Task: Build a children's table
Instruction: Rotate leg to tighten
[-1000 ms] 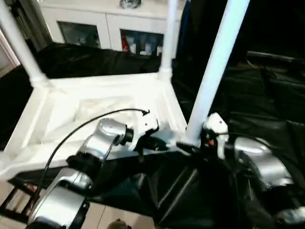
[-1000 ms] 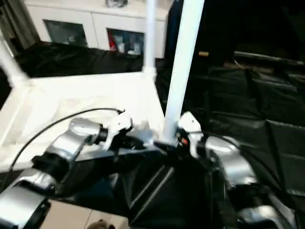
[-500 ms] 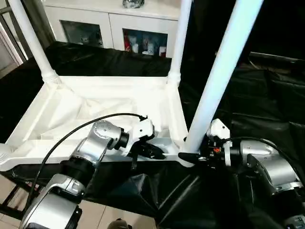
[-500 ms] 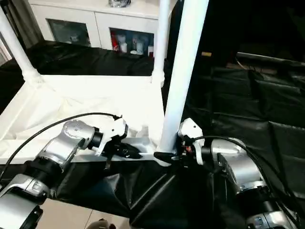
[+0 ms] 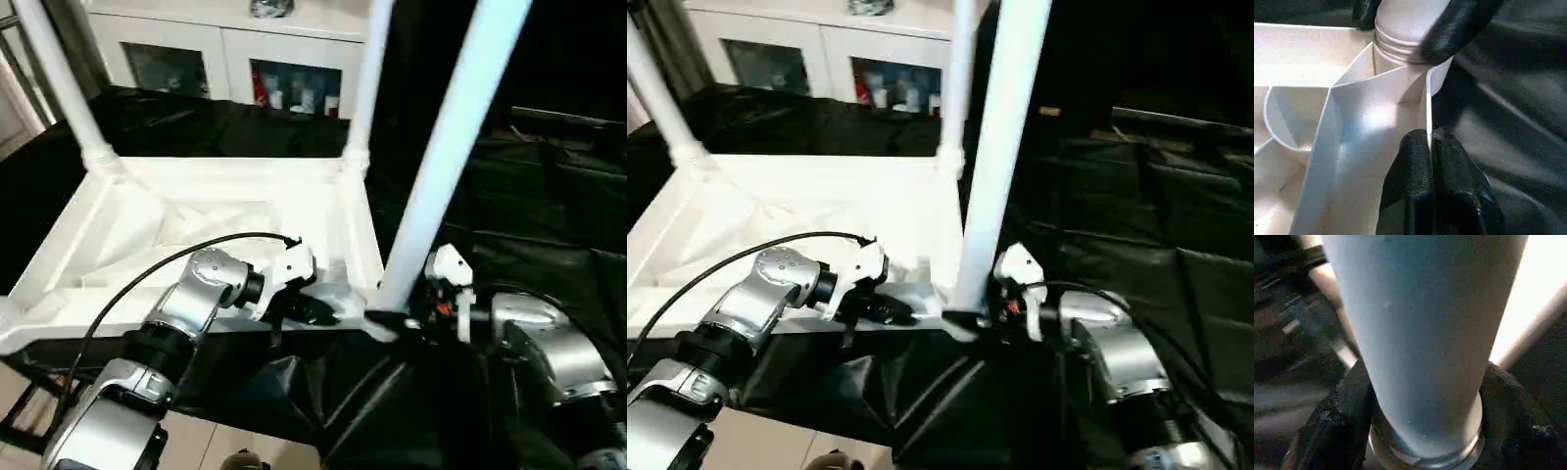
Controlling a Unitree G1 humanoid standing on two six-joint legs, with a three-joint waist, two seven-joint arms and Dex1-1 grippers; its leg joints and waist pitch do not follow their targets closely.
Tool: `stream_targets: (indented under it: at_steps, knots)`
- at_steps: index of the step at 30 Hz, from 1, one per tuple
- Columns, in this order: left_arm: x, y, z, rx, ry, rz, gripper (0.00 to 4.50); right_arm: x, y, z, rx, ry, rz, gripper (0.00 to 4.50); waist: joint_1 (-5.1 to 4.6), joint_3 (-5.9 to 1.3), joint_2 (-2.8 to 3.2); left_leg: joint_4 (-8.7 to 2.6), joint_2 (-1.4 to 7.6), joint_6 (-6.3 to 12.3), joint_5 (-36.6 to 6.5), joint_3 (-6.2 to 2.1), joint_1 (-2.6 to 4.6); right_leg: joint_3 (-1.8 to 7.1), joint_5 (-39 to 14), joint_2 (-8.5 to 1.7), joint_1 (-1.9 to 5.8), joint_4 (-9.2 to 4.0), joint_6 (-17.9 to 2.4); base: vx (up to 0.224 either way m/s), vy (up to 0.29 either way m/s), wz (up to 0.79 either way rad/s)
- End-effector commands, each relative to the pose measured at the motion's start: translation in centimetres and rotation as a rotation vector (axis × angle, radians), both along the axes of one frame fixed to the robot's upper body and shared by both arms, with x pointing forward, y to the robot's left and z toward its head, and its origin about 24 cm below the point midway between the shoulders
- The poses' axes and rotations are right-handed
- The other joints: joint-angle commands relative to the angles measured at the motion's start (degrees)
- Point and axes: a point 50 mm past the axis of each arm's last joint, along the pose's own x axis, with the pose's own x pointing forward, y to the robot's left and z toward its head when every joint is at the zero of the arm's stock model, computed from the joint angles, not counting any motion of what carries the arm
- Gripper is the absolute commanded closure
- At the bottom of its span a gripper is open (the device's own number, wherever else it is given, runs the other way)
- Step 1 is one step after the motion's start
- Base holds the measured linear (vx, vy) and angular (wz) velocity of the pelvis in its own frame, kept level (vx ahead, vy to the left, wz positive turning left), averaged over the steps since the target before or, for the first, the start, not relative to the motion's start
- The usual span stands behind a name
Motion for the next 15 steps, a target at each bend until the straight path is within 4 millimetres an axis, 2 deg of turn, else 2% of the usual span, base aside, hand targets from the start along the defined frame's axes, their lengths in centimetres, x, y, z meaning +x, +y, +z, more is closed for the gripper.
stream_targets:
  at_steps: [1, 2, 3, 4, 5, 6, 7, 8, 12, 13, 15]
  knots:
    - [1.1, -2.1, 1.4, -0.07, -0.064, 0.053, 4.5, 0.6, 0.9, -1.3, -0.031, 0.041, -0.114, 1.83, -0.17, -3.57, -0.73, -4.52, 1.29, -0.17, -15.67, -0.49, 0.27, 2.72, -21.52, -3.71, 2.79, -5.34, -8.37, 0.0, 0.0, 0.0]
    - [1.1, -2.1, 1.4, -0.07, -0.064, 0.053, 4.5, 0.6, 0.9, -1.3, -0.031, 0.041, -0.114, 1.83, -0.18, -3.58, -0.7, -4.41, 1.24, -0.09, -15.74, -0.36, 0.6, 2.77, -21.61, -3.64, 2.52, -5.51, -8.35, 0.0, 0.0, 0.0]
    - [1.2, -2.2, 1.5, -0.07, -0.068, 0.069, 4.5, 0.7, 1.1, -1.4, -0.028, 0.044, -0.129, 1.83, -0.17, -3.65, -0.77, -4.4, 1.22, 0.1, -15.32, -0.41, 0.46, 2.86, -20.53, -3.74, 2.85, -5.33, -8.53, 0.0, 0.0, 0.0]
    - [2.1, -3.4, 1.7, -0.076, -0.093, 0.154, 4.5, 1.2, 2.5, -1.9, -0.011, 0.058, -0.22, 1.83, -0.23, -3.67, -0.59, -4.38, 1.21, 0.1, -14.91, -0.32, 0.54, 2.85, -19.62, -3.52, 2.52, -5.29, -8.67, 0.0, 0.0, 0.0]
    - [2.2, -3.7, 1.8, -0.078, -0.096, 0.166, 4.5, 1.3, 2.7, -2.0, -0.007, 0.06, -0.233, 1.83, -0.25, -3.74, -0.61, -4.29, 1.16, -0.04, -14.73, -0.26, 0.63, 2.91, -18.97, -3.56, 2.47, -5.24, -8.91, 0.0, 0.0, 0.0]
    - [2.5, -4.4, 1.9, -0.084, -0.105, 0.199, 4.5, 1.5, 3.6, -2.1, 0.002, 0.067, -0.269, 1.83, -0.28, -3.86, -0.73, -4.33, 1.13, -0.25, -13.18, -0.38, 0.26, 2.85, -17.07, -3.52, 2.93, -4.82, -9.16, 0.0, 0.0, 0.0]
    - [2.8, -5.2, 2.1, -0.093, -0.113, 0.23, 4.5, 1.8, 4.3, -2.2, 0.008, 0.075, -0.308, 1.83, -0.15, -3.87, -0.42, -4.2, 1.16, -0.26, -13.07, -0.27, 0.58, 2.93, -16.01, -3.58, 2.66, -4.83, -9.57, 0.0, 0.0, 0.0]
    - [2.8, -5.2, 2.1, -0.093, -0.113, 0.23, 4.5, 1.8, 4.3, -2.2, 0.008, 0.075, -0.308, 1.83, -0.24, -3.88, -0.49, -4.23, 1.15, -0.24, -13.01, -0.25, 0.5, 2.95, -15.53, -3.53, 2.73, -4.78, -9.74, 0.0, 0.0, 0.0]
    - [2.7, -7.1, 2.4, -0.113, -0.144, 0.226, 4.5, 2.3, 6.7, -1.9, 0.039, 0.046, -0.32, 1.83, -0.07, -4.04, -0.5, -4.09, 1.09, 0.51, -11.55, -0.2, 0.32, 2.93, -11.65, -3.54, 3.09, -4.43, -10.41, 0.0, 0.0, 0.0]
    - [2.6, -7.3, 2.4, -0.117, -0.148, 0.212, 4.5, 2.3, 6.8, -1.9, 0.046, 0.042, -0.316, 1.49, -0.05, -4.0, -0.68, -4.06, 1.05, 0.96, -11.56, -0.13, 0.27, 2.93, -11.63, -3.54, 3.19, -4.51, -10.35, 0.0, 0.0, 0.0]
    - [2.3, -7.3, 2.3, -0.126, -0.141, 0.182, 4.5, 2.4, 6.7, -1.5, 0.078, 0.041, -0.305, 1.14, -0.02, -3.93, -0.65, -4.14, 1.1, 1.33, -11.84, -0.14, 0.31, 2.93, -12.5, -3.6, 3.18, -4.65, -10.11, 0.0, 0.0, 0.0]
